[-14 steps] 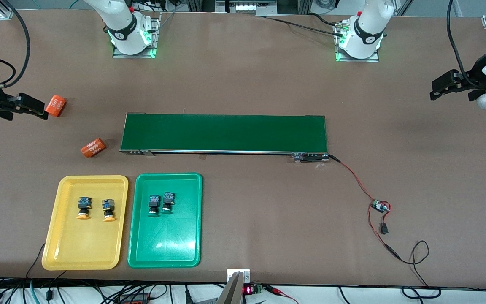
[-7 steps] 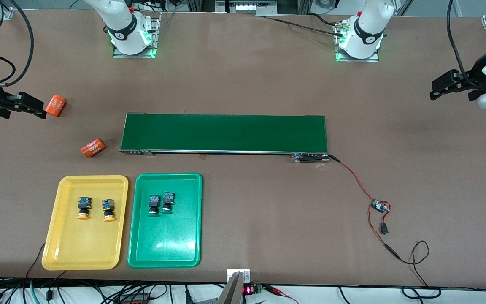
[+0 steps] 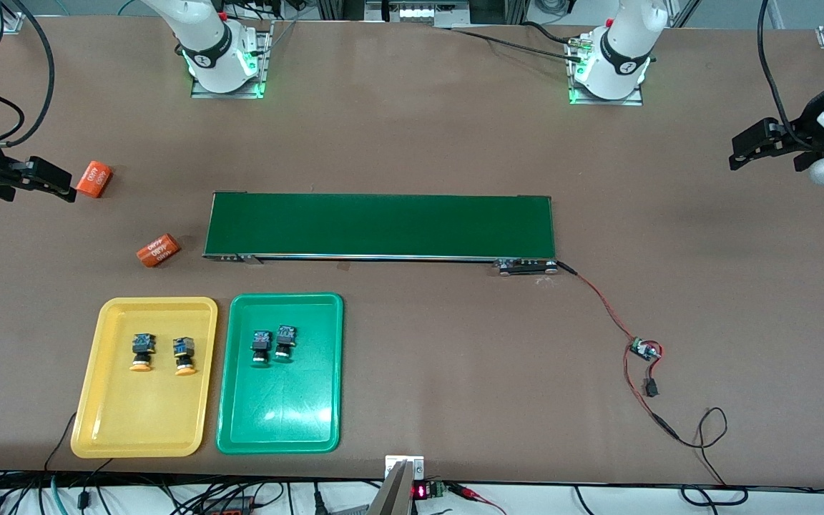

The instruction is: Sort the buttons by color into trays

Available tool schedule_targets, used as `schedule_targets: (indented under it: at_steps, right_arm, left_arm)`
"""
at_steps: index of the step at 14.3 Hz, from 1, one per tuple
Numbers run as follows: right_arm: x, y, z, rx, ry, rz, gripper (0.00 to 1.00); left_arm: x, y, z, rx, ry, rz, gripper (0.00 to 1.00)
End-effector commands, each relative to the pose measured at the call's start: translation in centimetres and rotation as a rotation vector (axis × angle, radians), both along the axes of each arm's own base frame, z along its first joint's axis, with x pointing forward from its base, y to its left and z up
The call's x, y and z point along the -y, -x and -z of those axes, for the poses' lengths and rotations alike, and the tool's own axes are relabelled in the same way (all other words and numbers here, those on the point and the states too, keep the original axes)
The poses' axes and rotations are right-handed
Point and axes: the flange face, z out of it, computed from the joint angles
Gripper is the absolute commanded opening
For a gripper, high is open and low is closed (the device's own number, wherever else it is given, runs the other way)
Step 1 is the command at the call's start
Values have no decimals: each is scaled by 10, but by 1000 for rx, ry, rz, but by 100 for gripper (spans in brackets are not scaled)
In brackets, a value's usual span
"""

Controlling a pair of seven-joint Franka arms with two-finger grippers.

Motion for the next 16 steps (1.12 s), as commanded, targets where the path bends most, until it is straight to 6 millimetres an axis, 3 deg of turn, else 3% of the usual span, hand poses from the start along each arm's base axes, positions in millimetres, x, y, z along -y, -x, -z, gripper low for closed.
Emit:
schedule_targets:
  at_steps: [1,3,6,10,16]
  right_arm:
    - [1,-1,2,1,11,7,100]
    - [19,-2,-2,11,-1,37,100]
    - [9,-2,-4,14,-2,28,100]
    - [17,8,-17,-6,-3,32,100]
    - [11,15,-18,-46,-7,35,100]
  left_arm:
    - [-3,2,-7,-3,15,10,100]
    - [-2,2,-7,-3,16,11,100]
    - [-1,2,-7,-3,15,13,100]
    - [-3,2,-7,-6,15,10,100]
    - [-1,2,-8,-3,15,13,100]
